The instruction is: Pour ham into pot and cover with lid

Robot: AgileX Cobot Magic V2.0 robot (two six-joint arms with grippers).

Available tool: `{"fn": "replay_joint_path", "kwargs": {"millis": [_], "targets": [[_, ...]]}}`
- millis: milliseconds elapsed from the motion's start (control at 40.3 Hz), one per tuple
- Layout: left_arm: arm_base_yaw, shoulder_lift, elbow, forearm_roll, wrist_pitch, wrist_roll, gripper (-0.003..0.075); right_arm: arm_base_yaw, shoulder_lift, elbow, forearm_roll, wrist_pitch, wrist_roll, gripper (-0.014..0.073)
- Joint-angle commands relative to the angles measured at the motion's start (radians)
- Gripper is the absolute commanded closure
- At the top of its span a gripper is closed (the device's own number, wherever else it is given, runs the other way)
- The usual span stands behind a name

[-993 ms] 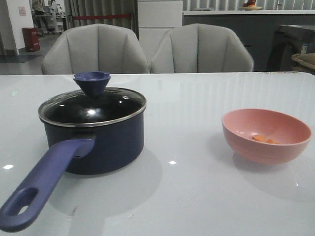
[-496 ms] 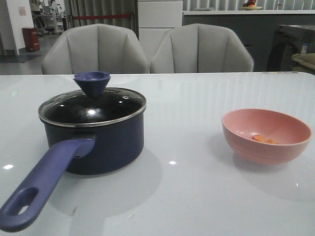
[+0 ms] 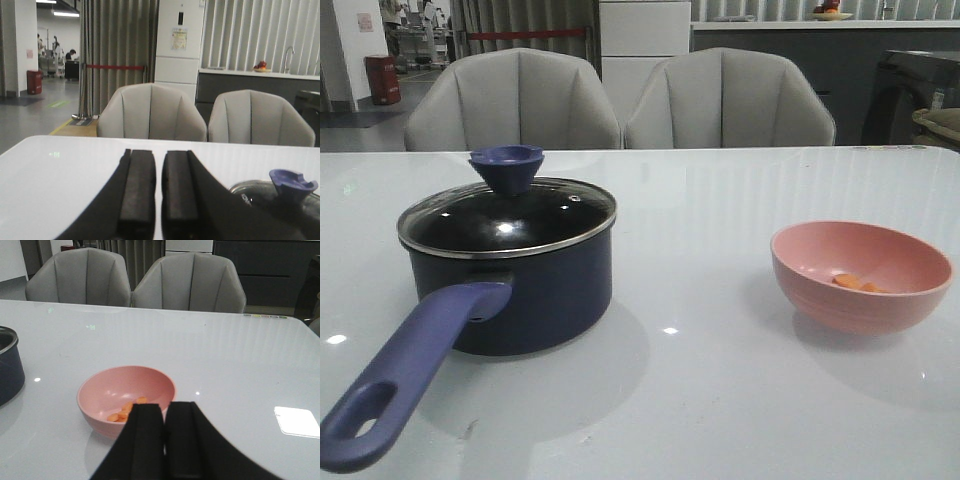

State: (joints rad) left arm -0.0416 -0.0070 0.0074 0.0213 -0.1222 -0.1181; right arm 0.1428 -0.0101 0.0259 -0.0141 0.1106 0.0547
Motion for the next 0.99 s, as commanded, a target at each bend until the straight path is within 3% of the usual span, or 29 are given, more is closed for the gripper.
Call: {"fn": "replay_joint_path", "kwargs": {"millis": [0, 199, 521, 968], "targets": [[0.001, -0.013, -0.03, -0.003, -0.089, -0.008, 0.0577, -0.007, -0.019, 0.01, -0.01, -0.075, -0.003, 0.0442], [0.001, 0.072, -0.188, -0.003, 0.012, -0.008, 0.0577, -0.007, -0.019, 0.01, -0.01, -0.075, -0.003, 0.0442], [0.001, 0.351, -0.437, -0.009, 0.302, -0.008, 0.0577, -0.007, -0.019, 0.01, -0.01, -0.075, -0.003, 0.0442], [0.001, 0.458, -0.446, -0.021, 0.328, -0.008, 0.0577, -0.007, -0.019, 0.01, -0.01, -0.075, -0.003, 0.0442]]}}
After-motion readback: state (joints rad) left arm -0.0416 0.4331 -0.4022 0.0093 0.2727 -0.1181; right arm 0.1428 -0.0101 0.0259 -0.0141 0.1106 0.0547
